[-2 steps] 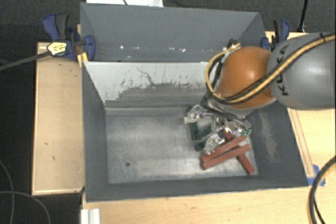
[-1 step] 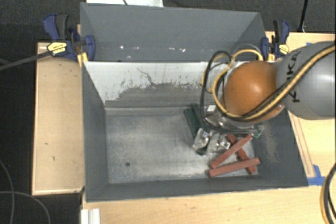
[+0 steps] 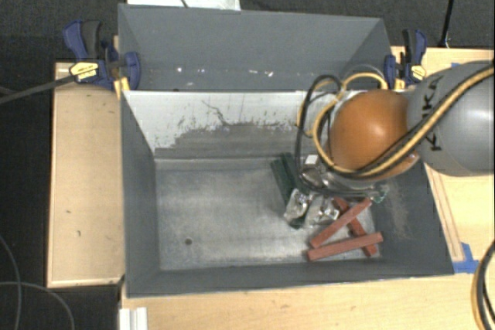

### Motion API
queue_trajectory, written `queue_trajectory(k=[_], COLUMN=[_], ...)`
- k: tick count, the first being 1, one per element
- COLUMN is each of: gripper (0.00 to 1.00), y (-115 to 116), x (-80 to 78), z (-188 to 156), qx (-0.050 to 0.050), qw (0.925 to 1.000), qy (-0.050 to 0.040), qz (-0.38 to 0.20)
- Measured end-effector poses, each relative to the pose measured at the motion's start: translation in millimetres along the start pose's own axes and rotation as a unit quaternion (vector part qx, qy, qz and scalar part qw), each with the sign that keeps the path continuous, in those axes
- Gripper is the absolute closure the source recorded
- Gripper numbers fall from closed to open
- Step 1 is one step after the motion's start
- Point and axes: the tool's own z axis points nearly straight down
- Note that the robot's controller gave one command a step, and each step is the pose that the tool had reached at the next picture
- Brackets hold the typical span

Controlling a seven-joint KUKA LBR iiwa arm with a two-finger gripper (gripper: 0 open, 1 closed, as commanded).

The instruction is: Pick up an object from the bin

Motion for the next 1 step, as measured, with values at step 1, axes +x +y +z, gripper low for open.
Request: queue_trajectory(k=[1], gripper=[1.00], y=[5.3], x=[3.7], z=[-48.5], qx=[-0.008], qw=[0.9999], qy=[0.0075], qz=[0.002])
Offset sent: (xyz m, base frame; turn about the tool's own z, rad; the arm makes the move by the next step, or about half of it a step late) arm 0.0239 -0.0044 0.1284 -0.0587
